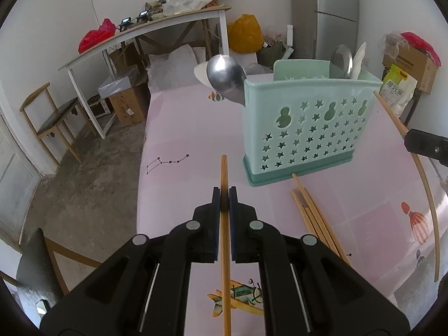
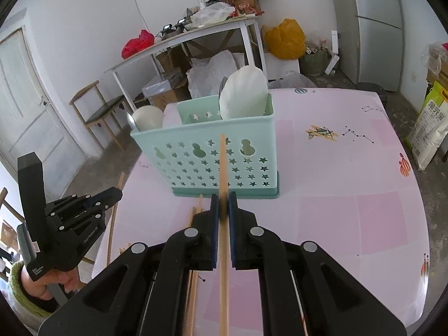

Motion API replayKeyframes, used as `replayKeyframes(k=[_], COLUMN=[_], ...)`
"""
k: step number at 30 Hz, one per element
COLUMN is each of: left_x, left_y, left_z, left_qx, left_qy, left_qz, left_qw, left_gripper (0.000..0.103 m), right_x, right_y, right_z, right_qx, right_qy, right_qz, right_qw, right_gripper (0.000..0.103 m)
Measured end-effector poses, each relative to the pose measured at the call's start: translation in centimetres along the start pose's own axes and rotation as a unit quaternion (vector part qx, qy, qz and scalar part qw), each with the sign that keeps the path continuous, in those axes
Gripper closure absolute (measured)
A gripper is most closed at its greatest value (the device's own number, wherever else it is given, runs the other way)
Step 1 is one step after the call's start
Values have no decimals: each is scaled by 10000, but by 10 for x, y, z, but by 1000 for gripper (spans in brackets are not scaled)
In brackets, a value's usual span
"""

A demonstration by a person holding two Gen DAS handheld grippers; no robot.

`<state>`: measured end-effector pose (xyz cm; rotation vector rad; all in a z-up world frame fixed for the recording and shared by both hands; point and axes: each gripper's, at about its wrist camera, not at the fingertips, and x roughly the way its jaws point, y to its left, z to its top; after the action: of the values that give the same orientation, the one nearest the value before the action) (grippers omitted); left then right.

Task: Organize utensils
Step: 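Lift the chopstick with the left tool while the right tool grips it too, then lower the chopstick into the green holder and open the left tool while the right tool holds its chopstick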

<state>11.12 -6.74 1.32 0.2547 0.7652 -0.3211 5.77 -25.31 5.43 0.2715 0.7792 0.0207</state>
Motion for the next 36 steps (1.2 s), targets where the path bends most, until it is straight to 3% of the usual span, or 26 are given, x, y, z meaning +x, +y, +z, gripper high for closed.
replayKeyframes(k=[6,10,15,22,28,36], left_x=[-9,-38,-80,-104,-107,-110], left_y=[4,19,43,58,53,42], left_z=[3,16,46,100,141,172], left_qx=[-95,-468,-806,-1092,-1200,-1165], left_qy=[-95,-570,-1323,-1919,-2123,-2407], left_qz=[-130,-653,-1345,-2063,-2337,-2391], left_qw=[9998,9951,9787,9533,9412,9334], left_gripper=[98,98,98,99,99,99], right_x=[-3,-9,-13,-18,-19,-17], right_y=[0,-2,-6,-16,-24,-30], right_z=[-1,0,0,-1,1,3], right_qx=[31,92,181,382,446,538], right_qy=[-48,-127,-196,-325,-353,-379], right_qz=[37,14,-15,-25,-52,-20], right_qw=[10000,9999,9996,9987,9984,9978], right_gripper=[96,96,96,96,96,96])
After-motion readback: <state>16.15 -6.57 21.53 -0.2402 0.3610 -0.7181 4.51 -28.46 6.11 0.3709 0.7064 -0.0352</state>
